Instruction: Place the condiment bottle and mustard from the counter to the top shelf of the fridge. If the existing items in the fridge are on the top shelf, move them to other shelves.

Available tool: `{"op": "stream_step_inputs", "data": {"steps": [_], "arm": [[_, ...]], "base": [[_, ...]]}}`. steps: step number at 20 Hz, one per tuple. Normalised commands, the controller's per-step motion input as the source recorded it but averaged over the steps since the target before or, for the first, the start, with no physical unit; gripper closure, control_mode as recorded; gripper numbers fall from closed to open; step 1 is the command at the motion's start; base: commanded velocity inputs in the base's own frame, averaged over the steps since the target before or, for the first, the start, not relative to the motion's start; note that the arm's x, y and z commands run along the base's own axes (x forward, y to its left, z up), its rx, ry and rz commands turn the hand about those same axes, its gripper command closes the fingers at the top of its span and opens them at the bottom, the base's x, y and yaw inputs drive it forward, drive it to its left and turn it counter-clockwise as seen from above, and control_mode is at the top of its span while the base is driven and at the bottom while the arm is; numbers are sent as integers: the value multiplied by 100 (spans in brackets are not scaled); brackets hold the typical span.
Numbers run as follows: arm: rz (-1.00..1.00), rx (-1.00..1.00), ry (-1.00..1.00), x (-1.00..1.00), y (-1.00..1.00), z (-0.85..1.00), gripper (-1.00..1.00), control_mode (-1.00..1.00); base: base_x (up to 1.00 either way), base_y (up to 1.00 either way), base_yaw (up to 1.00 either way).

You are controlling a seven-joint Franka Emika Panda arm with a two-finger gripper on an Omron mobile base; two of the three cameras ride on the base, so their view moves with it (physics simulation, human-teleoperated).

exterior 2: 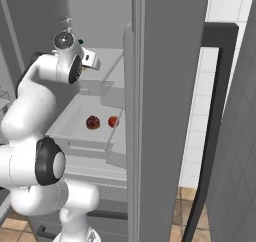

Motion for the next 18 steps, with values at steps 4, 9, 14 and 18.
{"op": "stream_step_inputs", "data": {"steps": [4,9,14,18], "arm": [[0,-2,2,100,16,-22,100,-100],[0,-9,6,62,10,-32,100,-100],[0,-15,13,18,5,-46,100,-100],[0,-4,5,-1,0,-34,100,-100]], "base": [[0,0,0],[0,0,0],[0,0,0],[0,0,0]]}}
